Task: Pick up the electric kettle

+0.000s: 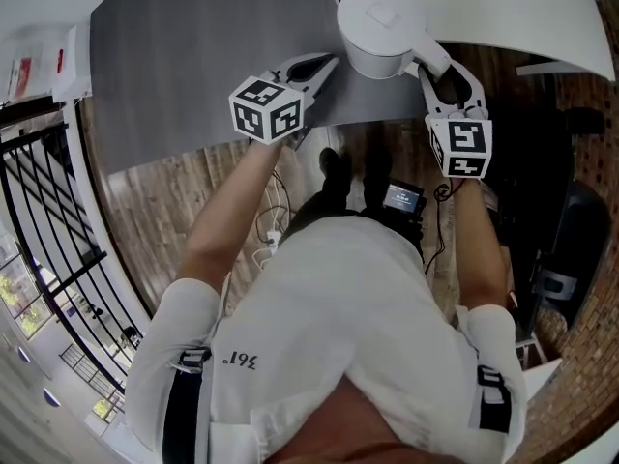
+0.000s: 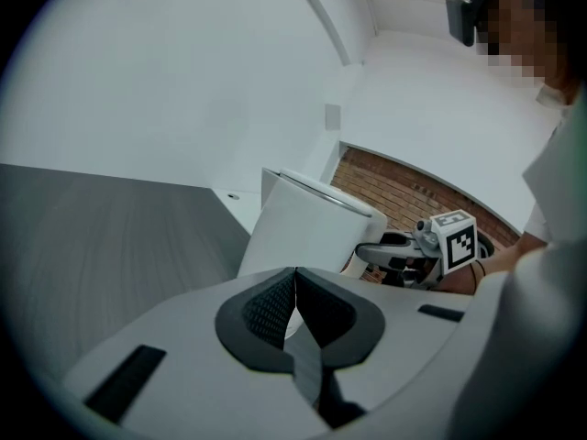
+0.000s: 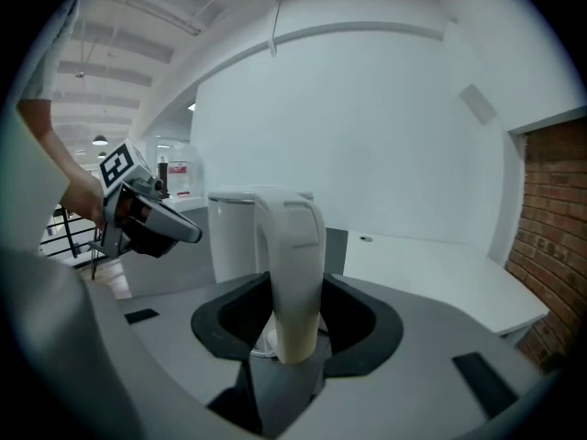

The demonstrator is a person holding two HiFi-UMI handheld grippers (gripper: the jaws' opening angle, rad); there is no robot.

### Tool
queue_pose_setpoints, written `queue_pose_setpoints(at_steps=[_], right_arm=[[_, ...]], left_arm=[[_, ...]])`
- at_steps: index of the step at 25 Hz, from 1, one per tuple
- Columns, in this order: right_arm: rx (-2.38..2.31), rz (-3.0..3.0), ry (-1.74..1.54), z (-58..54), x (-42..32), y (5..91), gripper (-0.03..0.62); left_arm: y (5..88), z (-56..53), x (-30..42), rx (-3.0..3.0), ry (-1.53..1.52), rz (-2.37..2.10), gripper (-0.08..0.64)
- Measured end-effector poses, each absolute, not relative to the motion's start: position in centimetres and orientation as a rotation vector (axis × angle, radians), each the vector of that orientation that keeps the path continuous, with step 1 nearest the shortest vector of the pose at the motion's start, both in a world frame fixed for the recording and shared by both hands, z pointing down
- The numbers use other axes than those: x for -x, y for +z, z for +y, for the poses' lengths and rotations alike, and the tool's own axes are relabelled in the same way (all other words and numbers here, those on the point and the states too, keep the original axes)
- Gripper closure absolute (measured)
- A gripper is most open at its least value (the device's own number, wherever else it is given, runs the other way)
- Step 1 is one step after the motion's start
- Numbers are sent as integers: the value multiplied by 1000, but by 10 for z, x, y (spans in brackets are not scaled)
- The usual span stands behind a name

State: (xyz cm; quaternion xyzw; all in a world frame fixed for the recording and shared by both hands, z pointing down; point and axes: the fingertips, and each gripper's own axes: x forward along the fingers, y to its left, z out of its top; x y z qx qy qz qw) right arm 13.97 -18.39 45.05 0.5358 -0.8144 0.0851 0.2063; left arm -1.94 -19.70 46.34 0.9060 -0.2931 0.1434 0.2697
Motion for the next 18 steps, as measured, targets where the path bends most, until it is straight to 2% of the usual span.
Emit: queue_pose_setpoints(at_steps=[8,18], right_arm=[[-1763,-2053,93,-200,-140,446,428],[-1985,-1832,111,-210,-162,447,430]], left_arm=[[457,-213,32,-2451,340,-856,555],[448,-262,40,-2462,275,-917,555]])
